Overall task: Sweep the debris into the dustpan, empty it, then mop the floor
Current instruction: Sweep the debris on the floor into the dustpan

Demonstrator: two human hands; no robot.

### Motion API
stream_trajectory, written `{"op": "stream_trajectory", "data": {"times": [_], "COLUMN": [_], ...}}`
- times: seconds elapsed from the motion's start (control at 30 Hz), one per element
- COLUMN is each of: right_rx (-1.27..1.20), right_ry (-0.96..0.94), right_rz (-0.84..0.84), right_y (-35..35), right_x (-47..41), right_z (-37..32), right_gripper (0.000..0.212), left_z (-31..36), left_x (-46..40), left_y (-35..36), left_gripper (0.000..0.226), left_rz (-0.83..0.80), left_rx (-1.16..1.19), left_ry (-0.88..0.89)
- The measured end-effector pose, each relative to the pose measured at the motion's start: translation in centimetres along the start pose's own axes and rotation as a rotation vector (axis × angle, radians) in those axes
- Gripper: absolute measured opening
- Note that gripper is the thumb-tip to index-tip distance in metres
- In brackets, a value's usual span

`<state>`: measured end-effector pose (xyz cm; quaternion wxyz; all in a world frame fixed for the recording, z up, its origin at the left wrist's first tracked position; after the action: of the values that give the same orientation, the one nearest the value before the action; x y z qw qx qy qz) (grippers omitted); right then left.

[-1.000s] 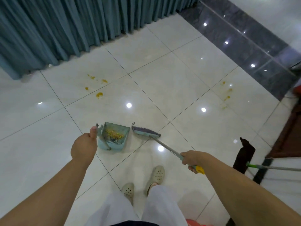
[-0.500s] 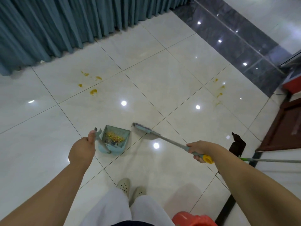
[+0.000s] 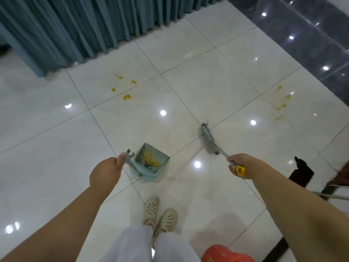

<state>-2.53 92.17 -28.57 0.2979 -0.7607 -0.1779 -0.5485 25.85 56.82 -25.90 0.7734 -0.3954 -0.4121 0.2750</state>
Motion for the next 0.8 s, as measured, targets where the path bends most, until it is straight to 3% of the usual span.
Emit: {"op": "stream_trajectory", "data": {"times": [0.3,0.5,0.67,0.8], "right_rx": [0.223,0.384,0.327,0.273], "right_ry": [0.062,0.057,0.049,0.042], "right_rz": [-0.055,-0.146,-0.273,-0.271], "right_y": [3.7,5.4,4.5,2.4], "right_x": [0.8,2.6,4.4,5.1], "right_z": [3.0,5.8,6.6,6.9], "right_gripper": [0.013,0.039,0.039,0.039], "left_z": [3.7,5.9,5.6,4.4], "left_x": [-0.2,-0.9,-0.7,-0.3], "left_y": [0.9,1.4,1.2,1.3], "left_gripper": [0.065,0.063,0.065,0.065], "left_rz": [-0.055,-0.093,-0.095,-0.079], "left_rx": [-0.176,-0.289,-0.297,-0.282], "left_ry": [0.120,0.153,0.151,0.161]}}
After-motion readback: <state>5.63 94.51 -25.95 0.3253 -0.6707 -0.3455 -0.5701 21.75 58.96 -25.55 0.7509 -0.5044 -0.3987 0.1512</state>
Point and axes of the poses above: each hand's wrist, its own x-axis away from the middle knuckle, its own y-axis out of the palm, z = x × y, the point moved 7 cm from there along -x, towards the middle knuckle, and after that the axes turned 3 degrees about x, right-handed, at the moved point
